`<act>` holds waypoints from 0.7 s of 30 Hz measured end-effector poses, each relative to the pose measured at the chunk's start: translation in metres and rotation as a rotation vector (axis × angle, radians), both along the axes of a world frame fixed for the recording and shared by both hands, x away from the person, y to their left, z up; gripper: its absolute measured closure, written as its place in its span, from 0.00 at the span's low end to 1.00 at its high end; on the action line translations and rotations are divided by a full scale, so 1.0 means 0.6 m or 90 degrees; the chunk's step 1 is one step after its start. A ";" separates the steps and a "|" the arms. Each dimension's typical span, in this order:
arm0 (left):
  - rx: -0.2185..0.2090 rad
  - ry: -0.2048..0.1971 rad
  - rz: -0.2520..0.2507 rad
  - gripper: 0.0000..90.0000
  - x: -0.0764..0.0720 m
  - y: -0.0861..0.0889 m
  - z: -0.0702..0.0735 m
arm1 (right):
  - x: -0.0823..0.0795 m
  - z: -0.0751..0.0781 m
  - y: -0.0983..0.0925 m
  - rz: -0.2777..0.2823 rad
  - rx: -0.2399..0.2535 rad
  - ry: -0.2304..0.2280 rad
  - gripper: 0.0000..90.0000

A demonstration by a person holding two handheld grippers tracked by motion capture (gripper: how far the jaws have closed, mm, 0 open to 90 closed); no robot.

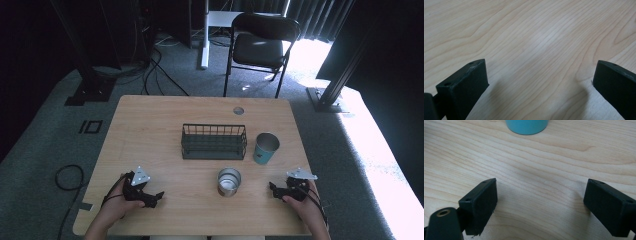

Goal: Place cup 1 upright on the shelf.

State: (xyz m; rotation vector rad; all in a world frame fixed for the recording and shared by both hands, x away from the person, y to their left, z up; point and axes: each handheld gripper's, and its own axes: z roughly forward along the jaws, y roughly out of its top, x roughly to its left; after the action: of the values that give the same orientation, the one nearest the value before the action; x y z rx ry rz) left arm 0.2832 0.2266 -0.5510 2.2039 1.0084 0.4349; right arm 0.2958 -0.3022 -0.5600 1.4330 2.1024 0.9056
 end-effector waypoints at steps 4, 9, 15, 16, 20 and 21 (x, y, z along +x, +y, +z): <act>0.008 0.003 -0.013 0.00 0.003 -0.010 -0.002 | 0.000 0.000 0.000 0.000 0.000 0.000 0.12; 0.007 -0.002 -0.031 0.00 0.004 -0.025 -0.001 | 0.000 0.000 0.000 0.000 0.000 0.000 0.12; 0.007 -0.008 -0.057 0.00 0.006 -0.048 0.002 | 0.000 0.000 0.000 0.000 0.000 0.000 0.12; 0.006 -0.009 -0.061 0.00 0.006 -0.051 0.002 | 0.000 0.000 0.000 0.000 0.000 0.000 0.12; 0.005 -0.013 -0.074 0.00 0.008 -0.065 0.005 | 0.000 0.000 0.000 0.000 0.000 0.000 0.12; 0.001 -0.016 -0.084 0.00 0.008 -0.075 0.006 | 0.000 0.000 0.000 0.000 0.000 0.000 0.12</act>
State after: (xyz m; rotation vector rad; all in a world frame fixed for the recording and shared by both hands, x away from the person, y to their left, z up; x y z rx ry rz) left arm 0.2881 0.1814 -0.5473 2.2449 0.8446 0.4020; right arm 0.2958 -0.3022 -0.5600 1.4330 2.1022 0.9057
